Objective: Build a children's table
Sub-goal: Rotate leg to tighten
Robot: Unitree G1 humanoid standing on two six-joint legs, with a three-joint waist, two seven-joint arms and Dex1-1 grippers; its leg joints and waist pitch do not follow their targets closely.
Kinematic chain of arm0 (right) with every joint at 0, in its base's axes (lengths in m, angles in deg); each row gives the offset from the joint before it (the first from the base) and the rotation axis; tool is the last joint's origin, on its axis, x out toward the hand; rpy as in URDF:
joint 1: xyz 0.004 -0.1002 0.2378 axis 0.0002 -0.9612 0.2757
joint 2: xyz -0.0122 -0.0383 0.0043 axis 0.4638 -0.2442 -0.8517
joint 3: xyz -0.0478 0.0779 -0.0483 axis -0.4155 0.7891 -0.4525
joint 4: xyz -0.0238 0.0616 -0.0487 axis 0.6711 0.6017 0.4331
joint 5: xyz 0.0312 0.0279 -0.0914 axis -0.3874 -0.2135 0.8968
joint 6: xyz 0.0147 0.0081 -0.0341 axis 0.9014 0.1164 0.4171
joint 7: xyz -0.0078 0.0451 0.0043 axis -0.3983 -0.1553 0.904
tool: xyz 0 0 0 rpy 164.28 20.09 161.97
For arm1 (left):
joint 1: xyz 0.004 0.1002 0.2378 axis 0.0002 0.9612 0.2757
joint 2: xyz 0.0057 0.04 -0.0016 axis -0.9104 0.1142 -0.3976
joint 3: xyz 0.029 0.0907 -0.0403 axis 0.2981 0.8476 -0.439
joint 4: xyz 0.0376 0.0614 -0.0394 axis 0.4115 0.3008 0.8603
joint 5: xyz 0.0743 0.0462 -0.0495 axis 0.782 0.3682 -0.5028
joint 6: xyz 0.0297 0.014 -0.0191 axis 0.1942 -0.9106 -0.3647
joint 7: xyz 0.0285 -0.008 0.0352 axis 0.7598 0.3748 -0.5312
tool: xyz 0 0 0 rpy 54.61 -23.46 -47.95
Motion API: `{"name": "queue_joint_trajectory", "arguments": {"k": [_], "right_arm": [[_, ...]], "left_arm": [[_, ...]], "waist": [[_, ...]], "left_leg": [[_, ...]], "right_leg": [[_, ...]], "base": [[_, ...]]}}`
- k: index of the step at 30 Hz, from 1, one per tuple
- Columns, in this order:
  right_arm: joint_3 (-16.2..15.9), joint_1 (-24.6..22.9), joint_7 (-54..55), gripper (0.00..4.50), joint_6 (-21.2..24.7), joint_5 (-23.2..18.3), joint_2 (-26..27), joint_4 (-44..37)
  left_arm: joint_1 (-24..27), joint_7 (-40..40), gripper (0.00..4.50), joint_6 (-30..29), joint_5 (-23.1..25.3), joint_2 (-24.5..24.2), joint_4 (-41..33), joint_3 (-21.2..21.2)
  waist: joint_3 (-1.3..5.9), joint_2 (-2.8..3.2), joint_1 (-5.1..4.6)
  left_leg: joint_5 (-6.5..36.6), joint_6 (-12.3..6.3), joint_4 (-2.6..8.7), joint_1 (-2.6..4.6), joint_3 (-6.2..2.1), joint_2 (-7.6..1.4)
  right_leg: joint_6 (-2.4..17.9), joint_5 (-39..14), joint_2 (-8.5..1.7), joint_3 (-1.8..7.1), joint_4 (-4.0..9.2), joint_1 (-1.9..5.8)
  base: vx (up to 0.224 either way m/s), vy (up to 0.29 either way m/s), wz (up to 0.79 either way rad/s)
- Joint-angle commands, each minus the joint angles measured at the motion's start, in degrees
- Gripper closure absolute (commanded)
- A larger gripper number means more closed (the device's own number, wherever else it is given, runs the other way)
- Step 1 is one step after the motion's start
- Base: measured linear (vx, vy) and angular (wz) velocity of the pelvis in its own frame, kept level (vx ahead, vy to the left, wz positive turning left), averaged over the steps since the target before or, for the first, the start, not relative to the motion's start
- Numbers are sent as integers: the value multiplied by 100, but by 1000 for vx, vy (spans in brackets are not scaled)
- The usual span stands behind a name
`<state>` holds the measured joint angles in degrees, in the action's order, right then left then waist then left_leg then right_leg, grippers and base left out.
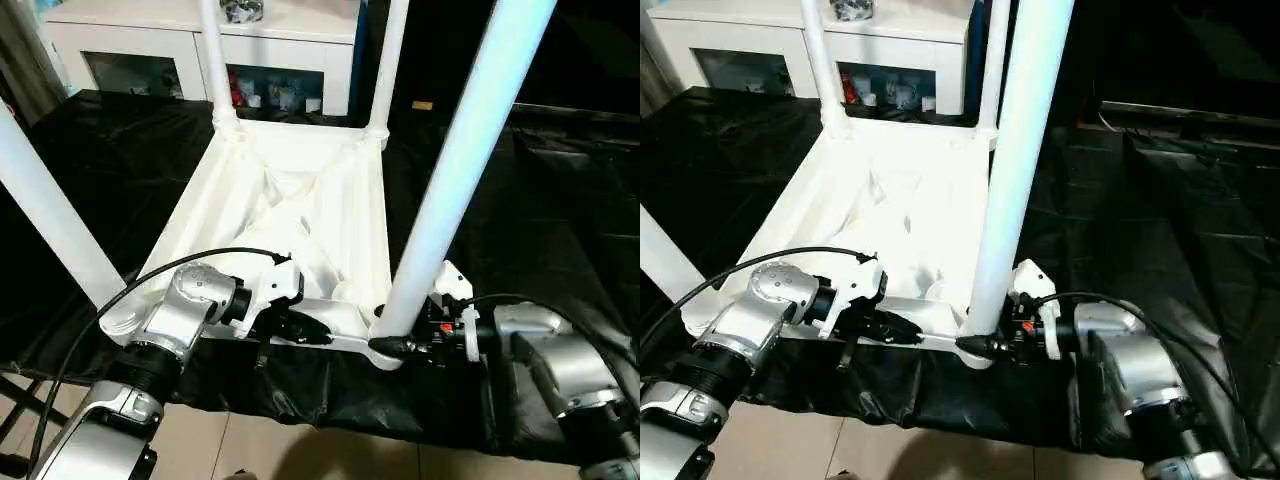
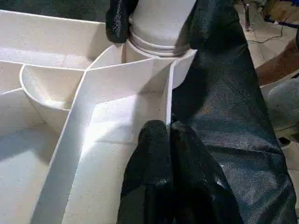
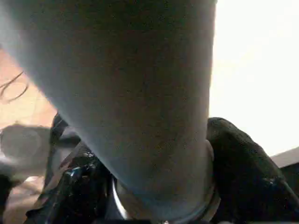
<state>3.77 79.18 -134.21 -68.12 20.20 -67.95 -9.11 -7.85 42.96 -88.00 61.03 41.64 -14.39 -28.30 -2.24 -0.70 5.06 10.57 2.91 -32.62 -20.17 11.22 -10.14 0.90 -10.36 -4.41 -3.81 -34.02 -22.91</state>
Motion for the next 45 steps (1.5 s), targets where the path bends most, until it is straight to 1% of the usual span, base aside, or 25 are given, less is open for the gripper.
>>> {"name": "queue_joint_trajectory", "arguments": {"k": [1, 2, 5, 6, 9, 11, 12, 13, 14, 16, 18, 20, 21, 23, 24, 25, 26, 27, 30, 33, 35, 39, 40, 44, 45], "right_arm": [[-369, -28, 206, 188, -58, -191, 586, 75], [-318, -12, 377, 191, -122, -144, 667, 146], [-153, 63, 1219, 194, -282, 84, 1020, 469], [-144, 68, 1274, 194, -280, 96, 1043, 488], [65, 195, 2301, 195, -415, 322, 1471, 915], [243, 328, 3029, 196, -448, 462, 1757, 1216], [264, 344, 3107, 196, -450, 478, 1787, 1251], [323, 391, 3303, 196, -469, 485, 1896, 1341], [389, 492, 3775, 196, -527, 591, 2086, 1535], [375, 577, 4038, 196, -655, 687, 2243, 1704], [302, 607, 4034, 196, -778, 747, 2296, 1759], [267, 621, 3869, 140, -873, 709, 2359, 1752], [278, 624, 3815, 140, -887, 683, 2371, 1742], [292, 594, 3610, 116, -948, 600, 2342, 1656], [228, 541, 3341, 116, -1043, 567, 2230, 1546], [169, 510, 3176, 96, -1076, 566, 2144, 1480], [100, 473, 2939, 96, -1091, 528, 2033, 1399], [54, 449, 2780, 87, -1102, 498, 1962, 1348], [-50, 393, 2189, 87, -1034, 346, 1653, 1171], [-121, 372, 1754, 87, -990, 323, 1404, 1084], [-214, 343, 1366, 87, -995, 347, 1179, 1010], [-374, 214, 508, 87, -878, 237, 774, 675], [-374, 214, 508, 87, -878, 237, 774, 675], [-666, 46, -153, 87, -690, 150, 386, 269], [-705, 24, -232, 87, -651, 129, 339, 198]], "left_arm": [[-207, -1014, 450, -36, 45, 405, 20, -88], [-203, -1106, 450, -40, 78, 437, 26, -84], [-176, -1614, 450, -145, 162, 679, -7, -121], [-176, -1658, 450, -152, 170, 699, -9, -124], [-166, -2332, 450, -282, 293, 1047, -83, -151], [-186, -2706, 450, -342, 393, 1240, -94, -133], [-189, -2747, 450, -345, 405, 1257, -91, -130], [-211, -2908, 450, -365, 459, 1330, -69, -119], [-233, -3165, 450, -393, 544, 1465, -53, -93], [-256, -3407, 450, -379, 629, 1598, -16, -69], [-267, -3469, 450, -336, 661, 1665, 9, -40], [-273, -3392, 450, -276, 667, 1716, 24, 14], [-270, -3365, 450, -262, 676, 1718, 20, 31], [-249, -3232, 450, -238, 669, 1666, -8, 55], [-216, -3013, 450, -204, 619, 1569, -51, 66], [-197, -2864, 450, -180, 584, 1507, -76, 73], [-186, -2739, 450, -132, 580, 1423, -85, 94], [-180, -2661, 450, -98, 580, 1365, -89, 108], [-187, -2316, 450, 28, 590, 1120, -49, 157], [-226, -2084, 450, 112, 564, 964, 6, 143], [-254, -1875, 450, 169, 526, 835, 38, 127], [-292, -1364, 450, 296, 385, 621, 95, 75], [-292, -1364, 450, 296, 385, 621, 95, 75], [-377, -946, 450, 357, 304, 411, 207, 58], [-387, -852, 450, 367, 287, 383, 221, 55]], "waist": [[270, -45, -33], [254, -39, -43], [242, -46, -124], [238, -49, -152], [242, -41, -238], [240, -64, -315], [238, -55, -332], [233, -55, -337], [234, -36, -334], [254, -46, -345], [255, -40, -333], [265, -42, -324], [269, -38, -316], [275, -28, -309], [274, -33, -312], [275, -25, -303], [282, -29, -296], [291, -12, -288], [291, -28, -287], [288, -30, -280], [283, -28, -277], [283, -54, -261], [281, -51, -246], [275, -49, -165], [276, -50, -128]], "left_leg": [[1386, -215, 358, 24, -141, -338], [1514, -158, 372, 47, -160, -336], [1731, -43, 393, 51, -185, -329], [1771, -30, 398, 43, -193, -324], [1827, -22, 396, 45, -202, -322], [1884, -17, 387, 36, -207, -302], [1891, -23, 390, 28, -213, -302], [1915, -66, 385, 30, -209, -291], [1934, -83, 368, 58, -199, -292], [1785, -81, 379, 20, -199, -293], [1769, -137, 373, 37, -180, -292], [1702, -207, 365, 24, -164, -288], [1662, -227, 365, 22, -164, -289], [1552, -274, 365, 4, -159, -291], [1538, -282, 366, -5, -160, -290], [1561, -308, 362, 0, -155, -290], [1516, -328, 362, -1, -156, -295], [1447, -364, 358, -5, -156, -297], [1346, -470, 343, -21, -141, -294], [1319, -477, 348, -18, -150, -306], [1392, -430, 354, -3, -155, -317], [1373, -459, 348, 2, -139, -325], [1356, -463, 349, -4, -142, -322], [1285, -454, 346, 5, -127, -343], [1299, -440, 346, 27, -122, -345]], "right_leg": [[1029, -1944, -451, 280, 484, 237], [958, -2229, -459, 273, 518, 227], [833, -2598, -461, 272, 557, 207], [811, -2669, -460, 269, 562, 213], [791, -2671, -453, 273, 577, 195], [769, -2774, -448, 264, 585, 193], [762, -2802, -448, 265, 580, 193], [690, -2926, -439, 259, 609, 190], [679, -2970, -452, 277, 626, 153], [713, -2730, -439, 280, 595, 184], [757, -2537, -424, 285, 592, 175], [837, -2268, -418, 294, 565, 192], [854, -2208, -420, 295, 557, 197], [915, -2000, -421, 297, 535, 218], [922, -1980, -419, 294, 532, 225], [918, -1994, -423, 292, 543, 228], [932, -1912, -425, 298, 529, 234], [988, -1735, -419, 296, 506, 252], [1067, -1556, -419, 294, 493, 269], [1073, -1661, -424, 283, 496, 269], [1098, -1727, -423, 280, 498, 261], [1155, -1564, -415, 287, 474, 263], [1160, -1564, -417, 281, 474, 273], [1165, -1540, -419, 280, 453, 270], [1136, -1599, -414, 278, 465, 265]], "base": [[0, 0, 0], [0, 0, 0], [0, 0, 0], [0, 0, 0], [0, 0, 0], [0, 0, 0], [0, 0, 0], [0, 0, 0], [0, 0, 0], [0, 0, 0], [0, 0, 0], [0, 0, 0], [0, 0, 0], [0, 0, 0], [0, 0, 0], [0, 0, 0], [0, 0, 0], [0, 0, 0], [0, 0, 0], [0, 0, 0], [0, 0, 0], [0, 0, 0], [0, 0, 0], [0, 0, 0], [0, 0, 0]]}}
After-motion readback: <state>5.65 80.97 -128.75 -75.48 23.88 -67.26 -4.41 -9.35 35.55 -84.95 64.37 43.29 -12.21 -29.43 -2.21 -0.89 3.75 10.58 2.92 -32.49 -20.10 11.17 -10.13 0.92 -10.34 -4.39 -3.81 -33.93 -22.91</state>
